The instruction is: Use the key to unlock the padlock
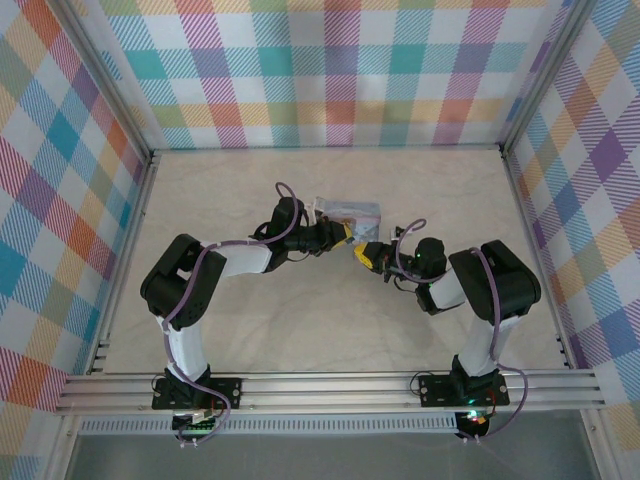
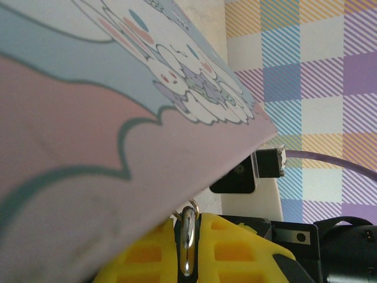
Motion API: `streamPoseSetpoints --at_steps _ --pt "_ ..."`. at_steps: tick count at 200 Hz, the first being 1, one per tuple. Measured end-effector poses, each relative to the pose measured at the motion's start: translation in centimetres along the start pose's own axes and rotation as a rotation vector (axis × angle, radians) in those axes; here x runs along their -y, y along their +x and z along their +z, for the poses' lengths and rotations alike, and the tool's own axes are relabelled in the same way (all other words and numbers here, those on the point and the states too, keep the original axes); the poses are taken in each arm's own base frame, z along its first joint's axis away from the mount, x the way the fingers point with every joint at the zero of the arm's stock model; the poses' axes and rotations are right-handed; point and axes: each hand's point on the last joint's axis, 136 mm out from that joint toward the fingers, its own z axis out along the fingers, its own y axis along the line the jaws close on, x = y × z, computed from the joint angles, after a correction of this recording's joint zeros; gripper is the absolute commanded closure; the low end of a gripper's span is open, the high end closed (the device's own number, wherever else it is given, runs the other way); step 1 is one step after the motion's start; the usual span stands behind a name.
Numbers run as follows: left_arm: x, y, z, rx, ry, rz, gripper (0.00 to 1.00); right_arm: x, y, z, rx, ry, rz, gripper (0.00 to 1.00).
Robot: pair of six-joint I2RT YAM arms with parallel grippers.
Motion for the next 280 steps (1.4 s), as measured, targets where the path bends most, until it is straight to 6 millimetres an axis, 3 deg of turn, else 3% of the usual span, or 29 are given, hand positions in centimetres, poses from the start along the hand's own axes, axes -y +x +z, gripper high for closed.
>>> streamPoseSetpoints --at_steps 134,280 --pt "-0.3 -0.6 -0.2 0.024 -0.007 -0.007 0.93 0.3 -0.9 0.9 -0.006 -0.005 0.147 1.00" --pt "-0.1 -1.0 -0.3 0.043 0.001 0.008 0.96 -0.4 -1.9 1.8 -0.021 -0.023 0.130 1.00"
